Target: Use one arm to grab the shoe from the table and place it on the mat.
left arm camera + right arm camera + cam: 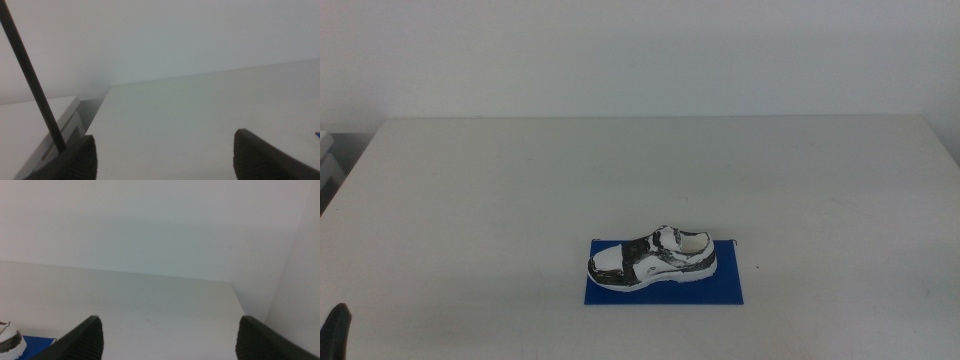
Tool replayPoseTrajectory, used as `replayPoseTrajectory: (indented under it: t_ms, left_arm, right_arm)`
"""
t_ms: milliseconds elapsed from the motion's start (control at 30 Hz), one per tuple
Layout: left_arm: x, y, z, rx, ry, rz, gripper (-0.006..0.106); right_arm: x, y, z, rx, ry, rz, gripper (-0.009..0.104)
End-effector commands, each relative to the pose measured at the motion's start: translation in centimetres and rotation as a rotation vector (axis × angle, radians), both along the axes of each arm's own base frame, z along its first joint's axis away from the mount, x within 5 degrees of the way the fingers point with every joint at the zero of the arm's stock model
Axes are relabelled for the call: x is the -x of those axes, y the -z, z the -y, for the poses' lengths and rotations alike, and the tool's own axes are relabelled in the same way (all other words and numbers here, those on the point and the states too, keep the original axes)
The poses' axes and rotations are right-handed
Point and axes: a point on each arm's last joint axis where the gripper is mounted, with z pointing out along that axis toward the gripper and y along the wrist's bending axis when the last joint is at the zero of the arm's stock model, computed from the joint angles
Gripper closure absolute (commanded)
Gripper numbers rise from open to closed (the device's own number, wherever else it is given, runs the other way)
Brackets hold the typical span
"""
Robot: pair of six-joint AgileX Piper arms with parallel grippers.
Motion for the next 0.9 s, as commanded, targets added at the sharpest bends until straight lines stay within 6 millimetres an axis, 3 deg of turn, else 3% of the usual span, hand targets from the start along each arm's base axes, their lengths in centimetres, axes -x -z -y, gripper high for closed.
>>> replayPoseTrajectory:
  t_ms: [0,200,367,633,867]
  left_arm:
    - [0.0,-0.6,0.1,0.011,0.009,0.083,0.007]
    - [0.0,-0.6,0.1,0.011,0.009,0.083,0.007]
    - [0.0,-0.6,0.1,0.011,0.009,0.083,0.007]
    - [0.0,-0.6,0.1,0.011,0.009,0.083,0.007]
    - [0.0,-0.6,0.1,0.011,0.009,0.083,0.007]
  right_arm:
    - [0.4,-1.3,0.0,0.024,0.005,0.113,0.026]
    - [0.4,-1.3,0.0,0.026,0.006,0.126,0.026]
    - [-0.2,0.6,0.1,0.110,0.020,0.137,0.024]
    - [-1.0,3.6,0.0,0.082,0.006,0.088,0.009]
    - [-1.3,5.5,-0.1,0.040,-0.002,0.068,0.008]
